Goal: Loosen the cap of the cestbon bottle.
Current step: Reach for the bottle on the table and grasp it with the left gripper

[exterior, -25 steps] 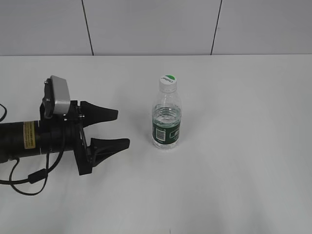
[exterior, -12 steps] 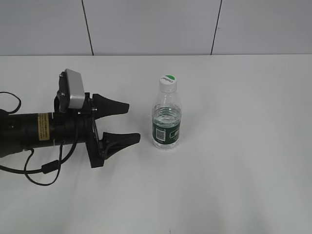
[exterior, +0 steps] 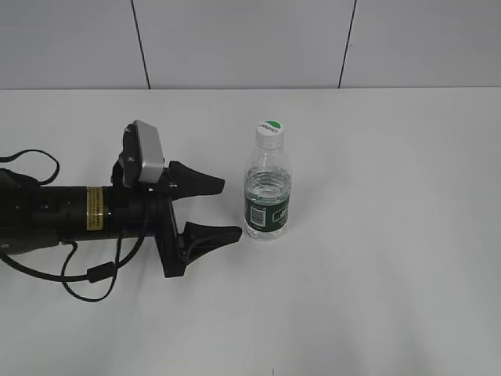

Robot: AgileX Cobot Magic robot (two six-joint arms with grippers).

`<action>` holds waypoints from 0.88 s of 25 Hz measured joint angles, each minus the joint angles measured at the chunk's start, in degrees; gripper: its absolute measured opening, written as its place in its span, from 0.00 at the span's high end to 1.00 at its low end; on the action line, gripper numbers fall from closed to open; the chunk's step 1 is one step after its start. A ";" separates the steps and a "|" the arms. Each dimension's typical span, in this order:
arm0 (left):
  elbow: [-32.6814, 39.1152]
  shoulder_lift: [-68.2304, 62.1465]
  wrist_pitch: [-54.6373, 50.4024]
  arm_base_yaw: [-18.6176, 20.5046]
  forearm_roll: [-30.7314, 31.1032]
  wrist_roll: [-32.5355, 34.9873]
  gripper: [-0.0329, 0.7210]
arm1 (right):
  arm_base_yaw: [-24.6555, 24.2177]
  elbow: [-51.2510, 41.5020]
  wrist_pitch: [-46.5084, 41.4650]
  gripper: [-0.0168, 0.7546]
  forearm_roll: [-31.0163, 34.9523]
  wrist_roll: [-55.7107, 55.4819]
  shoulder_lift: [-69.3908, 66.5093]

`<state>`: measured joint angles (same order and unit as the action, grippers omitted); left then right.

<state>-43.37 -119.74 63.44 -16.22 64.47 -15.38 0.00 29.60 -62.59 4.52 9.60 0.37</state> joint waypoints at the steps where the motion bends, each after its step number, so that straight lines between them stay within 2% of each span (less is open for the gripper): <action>1: -0.35 -0.58 0.00 -0.31 -0.07 -0.35 0.23 | 0.00 0.00 0.00 0.22 0.00 0.00 0.00; 9: -3.08 -3.08 -0.25 -1.20 -0.01 -0.89 0.23 | 0.00 0.00 0.00 0.22 0.00 0.00 0.00; 14: -6.49 -5.33 -0.25 -1.71 -0.06 -4.60 0.23 | 0.00 0.00 0.00 0.22 0.00 0.00 0.00; 22: -11.46 -7.72 -1.49 -4.94 -0.07 -5.79 0.23 | 0.00 0.00 0.00 0.22 0.00 0.00 0.00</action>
<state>-54.83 -127.47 61.95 -21.15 64.40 -21.17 0.00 29.60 -62.59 4.52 9.60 0.37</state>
